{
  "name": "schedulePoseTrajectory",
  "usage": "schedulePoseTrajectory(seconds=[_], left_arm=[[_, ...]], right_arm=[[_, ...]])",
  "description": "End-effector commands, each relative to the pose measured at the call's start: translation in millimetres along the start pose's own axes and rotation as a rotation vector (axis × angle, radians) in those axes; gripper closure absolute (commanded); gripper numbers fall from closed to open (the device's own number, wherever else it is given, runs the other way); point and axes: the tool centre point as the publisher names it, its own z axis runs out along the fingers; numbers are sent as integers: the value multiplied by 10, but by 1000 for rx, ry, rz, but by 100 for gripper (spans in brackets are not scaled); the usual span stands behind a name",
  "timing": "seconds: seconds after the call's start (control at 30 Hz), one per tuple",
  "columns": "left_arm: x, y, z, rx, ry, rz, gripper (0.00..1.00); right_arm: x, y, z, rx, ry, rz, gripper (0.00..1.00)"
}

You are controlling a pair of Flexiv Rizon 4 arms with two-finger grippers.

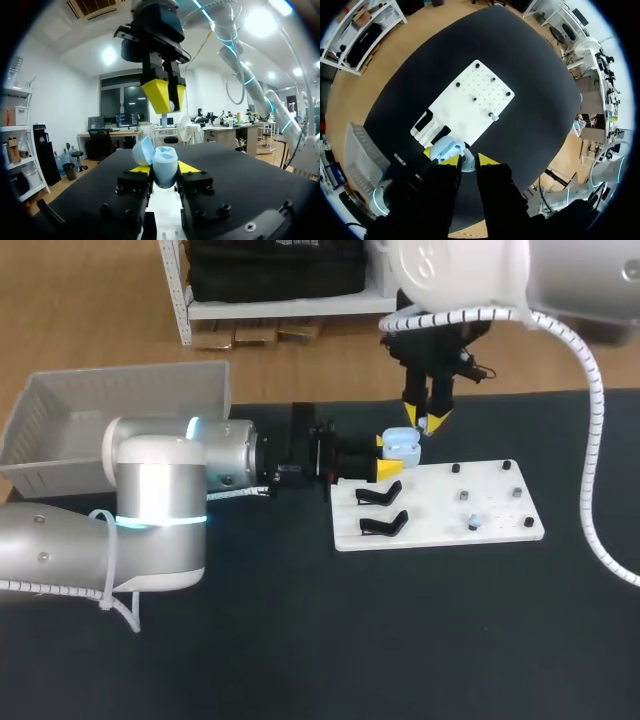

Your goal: Pick up each earbud case from the left stands, insert the matching earbuds, close the lid, and place the case in the box.

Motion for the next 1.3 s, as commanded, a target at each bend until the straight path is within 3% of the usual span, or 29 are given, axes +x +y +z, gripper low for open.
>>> schedulePoseTrajectory(seconds=[0.03,0.37,1.3], left_arm=[[7,-19,0,-7,-3,4,100],[7,-19,0,-7,-3,4,100],[7,-19,0,-7,-3,4,100]], right_arm=[[79,-26,9,-5,-23,-8,100],[152,8,94,19,-63,-44,100],[94,133,187,51,-72,-43,100]])
